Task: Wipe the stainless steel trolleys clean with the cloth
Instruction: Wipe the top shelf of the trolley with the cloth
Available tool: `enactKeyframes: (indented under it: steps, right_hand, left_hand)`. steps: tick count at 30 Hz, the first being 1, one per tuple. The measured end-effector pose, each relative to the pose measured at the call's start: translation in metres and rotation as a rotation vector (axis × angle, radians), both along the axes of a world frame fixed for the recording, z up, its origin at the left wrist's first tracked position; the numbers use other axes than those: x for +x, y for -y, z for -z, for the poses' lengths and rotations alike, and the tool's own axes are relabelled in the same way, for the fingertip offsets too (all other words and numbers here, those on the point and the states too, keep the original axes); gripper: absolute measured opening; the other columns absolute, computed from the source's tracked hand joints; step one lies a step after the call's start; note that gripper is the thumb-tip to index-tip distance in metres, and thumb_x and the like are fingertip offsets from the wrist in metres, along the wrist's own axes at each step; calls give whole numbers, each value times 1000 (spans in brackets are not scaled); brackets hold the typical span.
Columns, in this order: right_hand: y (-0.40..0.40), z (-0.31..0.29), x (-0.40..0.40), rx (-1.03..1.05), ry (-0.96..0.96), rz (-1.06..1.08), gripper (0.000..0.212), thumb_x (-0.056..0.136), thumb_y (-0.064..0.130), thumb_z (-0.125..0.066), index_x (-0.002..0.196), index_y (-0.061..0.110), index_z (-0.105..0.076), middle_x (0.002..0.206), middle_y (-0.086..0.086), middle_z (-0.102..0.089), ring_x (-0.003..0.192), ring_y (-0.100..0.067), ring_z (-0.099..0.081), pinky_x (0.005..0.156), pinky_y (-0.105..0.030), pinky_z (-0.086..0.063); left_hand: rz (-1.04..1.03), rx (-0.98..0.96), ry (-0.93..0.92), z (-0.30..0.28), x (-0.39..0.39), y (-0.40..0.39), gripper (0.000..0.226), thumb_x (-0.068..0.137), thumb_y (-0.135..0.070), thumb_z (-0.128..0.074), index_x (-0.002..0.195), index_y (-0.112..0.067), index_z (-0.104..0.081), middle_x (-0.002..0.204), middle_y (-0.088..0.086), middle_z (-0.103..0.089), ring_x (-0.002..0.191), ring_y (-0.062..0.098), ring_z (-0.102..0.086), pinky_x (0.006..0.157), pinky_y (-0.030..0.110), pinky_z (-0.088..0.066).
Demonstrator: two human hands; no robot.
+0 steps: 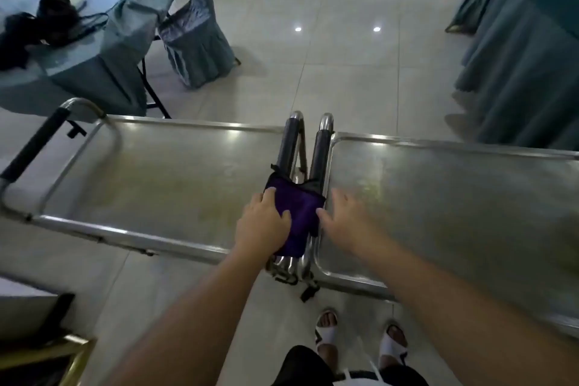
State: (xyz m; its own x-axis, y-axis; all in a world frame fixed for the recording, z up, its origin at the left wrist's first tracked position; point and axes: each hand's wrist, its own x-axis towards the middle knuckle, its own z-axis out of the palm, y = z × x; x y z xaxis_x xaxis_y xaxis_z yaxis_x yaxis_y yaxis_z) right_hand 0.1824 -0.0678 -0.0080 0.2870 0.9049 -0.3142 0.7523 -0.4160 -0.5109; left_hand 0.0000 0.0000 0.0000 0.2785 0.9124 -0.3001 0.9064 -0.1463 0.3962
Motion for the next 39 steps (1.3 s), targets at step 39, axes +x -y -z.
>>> enactKeyframes:
  steps: [39]
  right_hand:
    - [43,-21,120,245,-704,673,16,93,21,-63,103,32,-70,100,-9,-76,95,-33,-73,90,-61,-59]
  left_hand:
    - [193,-15,249,-2,70,-31,32,106,-35,-48,133,-24,-61,123,-3,-64,107,15,-61,95,41,-53]
